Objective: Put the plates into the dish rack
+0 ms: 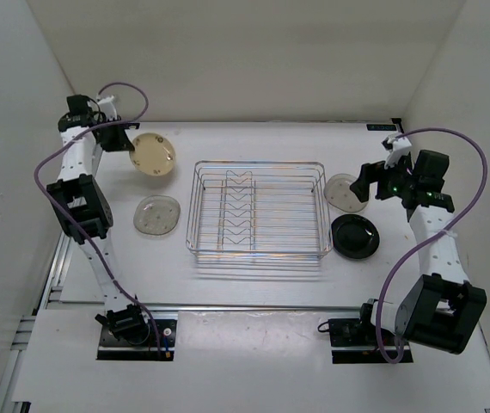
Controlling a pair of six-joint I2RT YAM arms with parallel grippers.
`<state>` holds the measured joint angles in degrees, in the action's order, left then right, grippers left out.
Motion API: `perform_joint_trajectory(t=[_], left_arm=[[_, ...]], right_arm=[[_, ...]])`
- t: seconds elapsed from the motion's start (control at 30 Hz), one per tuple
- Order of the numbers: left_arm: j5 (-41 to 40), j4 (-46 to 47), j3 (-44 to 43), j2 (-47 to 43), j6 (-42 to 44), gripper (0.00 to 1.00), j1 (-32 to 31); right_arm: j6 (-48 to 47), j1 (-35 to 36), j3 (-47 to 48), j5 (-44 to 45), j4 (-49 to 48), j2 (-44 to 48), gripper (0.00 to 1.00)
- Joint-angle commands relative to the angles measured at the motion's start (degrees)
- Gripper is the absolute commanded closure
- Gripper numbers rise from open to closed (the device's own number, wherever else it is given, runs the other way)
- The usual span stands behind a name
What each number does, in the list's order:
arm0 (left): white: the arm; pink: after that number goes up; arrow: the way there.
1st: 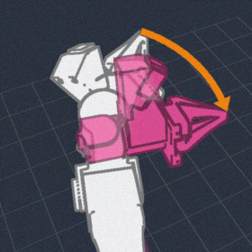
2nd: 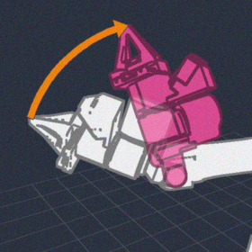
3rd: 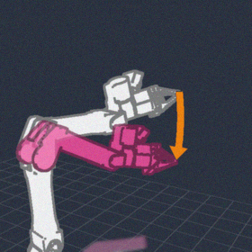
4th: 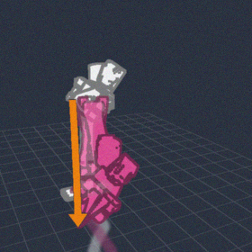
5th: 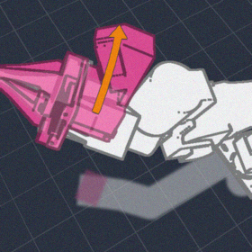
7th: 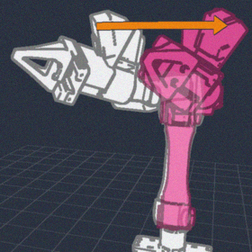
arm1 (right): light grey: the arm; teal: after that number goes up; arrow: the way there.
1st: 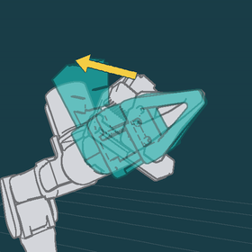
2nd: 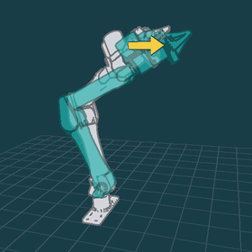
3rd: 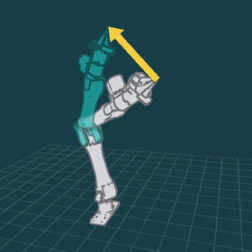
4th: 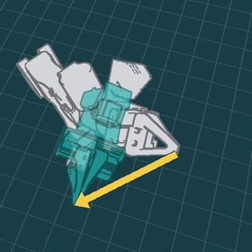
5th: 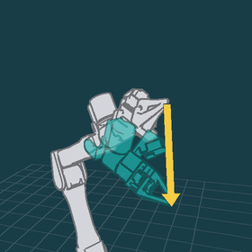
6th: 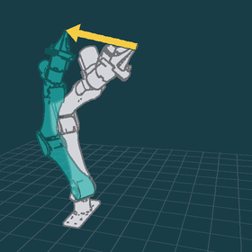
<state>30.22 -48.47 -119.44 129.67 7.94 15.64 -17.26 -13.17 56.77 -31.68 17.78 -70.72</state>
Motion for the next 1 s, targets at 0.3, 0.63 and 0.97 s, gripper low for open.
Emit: perform_joint_trajectory(t=[0.3,0.63,0.97], left_arm=[[-13.9,0.5,-3.0,-26.5,12.6,0.89,-14.3],[-41.1,10.0,8.3,-35.7,34.4,0.89,-38.4],[-46.9,18.1,14.6,-34.0,54.5,0.89,-47.3]], right_arm=[[-2.4,-0.4,-2.5,-1.0,-1.1,1.3,0.0],[-3.0,-0.9,-3.6,-1.5,-0.6,1.8,0.0],[-3.0,-0.9,-3.6,-2.1,-0.6,1.3,0.0]])
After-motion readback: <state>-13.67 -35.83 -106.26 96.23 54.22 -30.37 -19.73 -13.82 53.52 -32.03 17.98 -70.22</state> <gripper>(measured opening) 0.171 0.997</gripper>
